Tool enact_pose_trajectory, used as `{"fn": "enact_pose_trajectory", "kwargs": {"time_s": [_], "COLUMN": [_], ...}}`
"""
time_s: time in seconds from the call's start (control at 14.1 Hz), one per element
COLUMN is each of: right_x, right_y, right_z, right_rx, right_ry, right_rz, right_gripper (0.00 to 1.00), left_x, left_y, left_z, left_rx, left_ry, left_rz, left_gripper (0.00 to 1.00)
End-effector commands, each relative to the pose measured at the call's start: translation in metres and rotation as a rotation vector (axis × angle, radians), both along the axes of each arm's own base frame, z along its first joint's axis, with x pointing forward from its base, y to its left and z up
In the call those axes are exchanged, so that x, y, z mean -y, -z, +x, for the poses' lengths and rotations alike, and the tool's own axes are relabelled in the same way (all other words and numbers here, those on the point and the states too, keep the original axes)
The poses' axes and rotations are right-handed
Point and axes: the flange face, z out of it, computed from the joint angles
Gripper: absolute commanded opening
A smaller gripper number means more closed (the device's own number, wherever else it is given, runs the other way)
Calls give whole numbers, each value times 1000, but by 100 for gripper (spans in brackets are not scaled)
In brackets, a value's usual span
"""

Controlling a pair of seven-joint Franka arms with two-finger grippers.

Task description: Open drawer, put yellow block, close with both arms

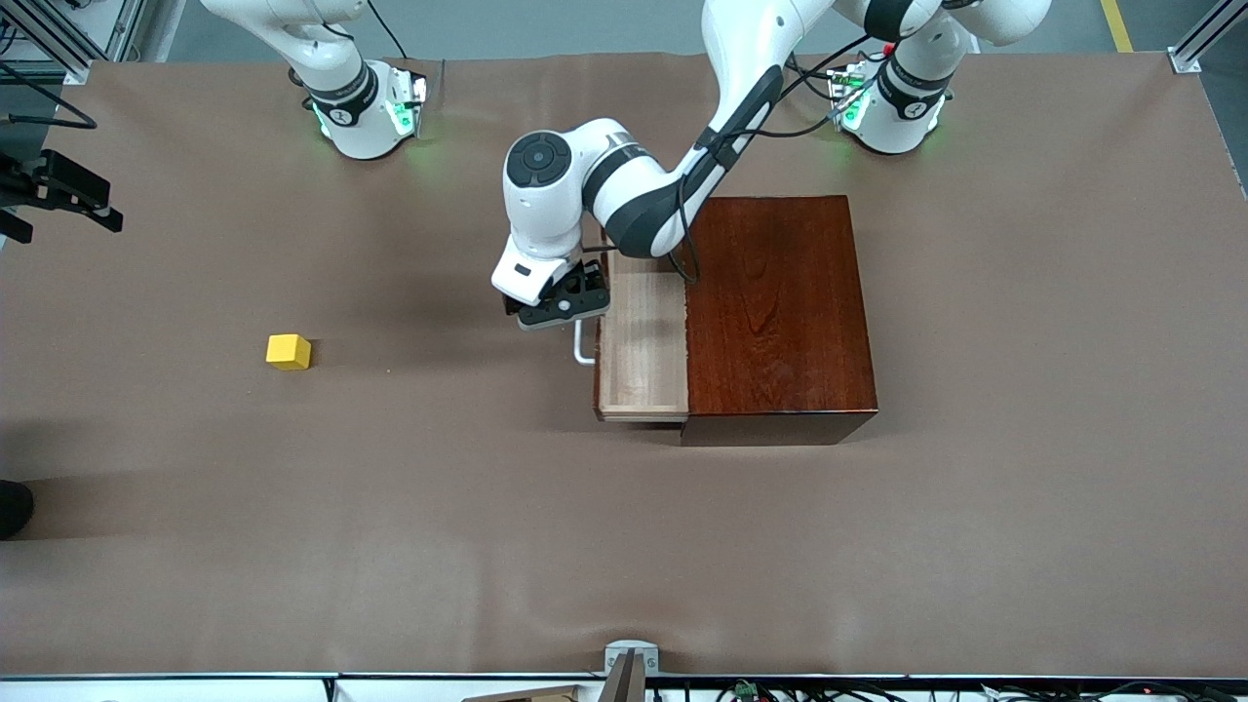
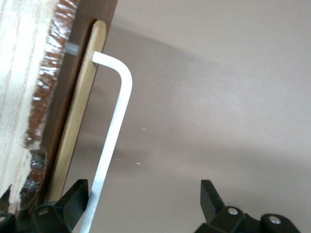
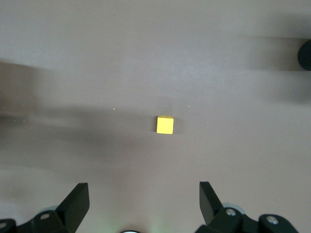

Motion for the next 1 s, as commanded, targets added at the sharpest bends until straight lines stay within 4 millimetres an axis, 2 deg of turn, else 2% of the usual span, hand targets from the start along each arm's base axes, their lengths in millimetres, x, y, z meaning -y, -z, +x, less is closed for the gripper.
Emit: {"fn": "enact_pose_trajectory", "kwargs": {"time_s": [0.0, 0.14, 0.43, 0.71, 0.78, 0.85, 0.93], "right_x": [3, 3, 6, 3, 4, 7, 8], "right_y": [-1, -1, -2, 7, 9, 8, 9], "right_z": [1, 1, 1, 7, 8, 8, 8], "right_rx": [-6, -6, -3, -21, -24, -22, -24], "right_ry": [16, 17, 20, 9, 10, 15, 15], "right_rz": [2, 2, 2, -8, -8, -8, -7], "right_gripper": [100, 100, 100, 100, 100, 100, 100], "left_x": [31, 30, 8, -3, -6, -11, -25], "left_y": [-17, -27, -76, -76, -82, -95, -118], "left_z": [-16, -14, -2, 3, 3, 2, 11], "left_rx": [-5, 4, 14, 2, 7, 7, 10], "left_ry": [-56, -68, -61, -52, -45, -43, -58], "left_rz": [-172, -191, -148, -88, -66, -54, -51], "left_gripper": [100, 100, 100, 100, 100, 100, 100]}}
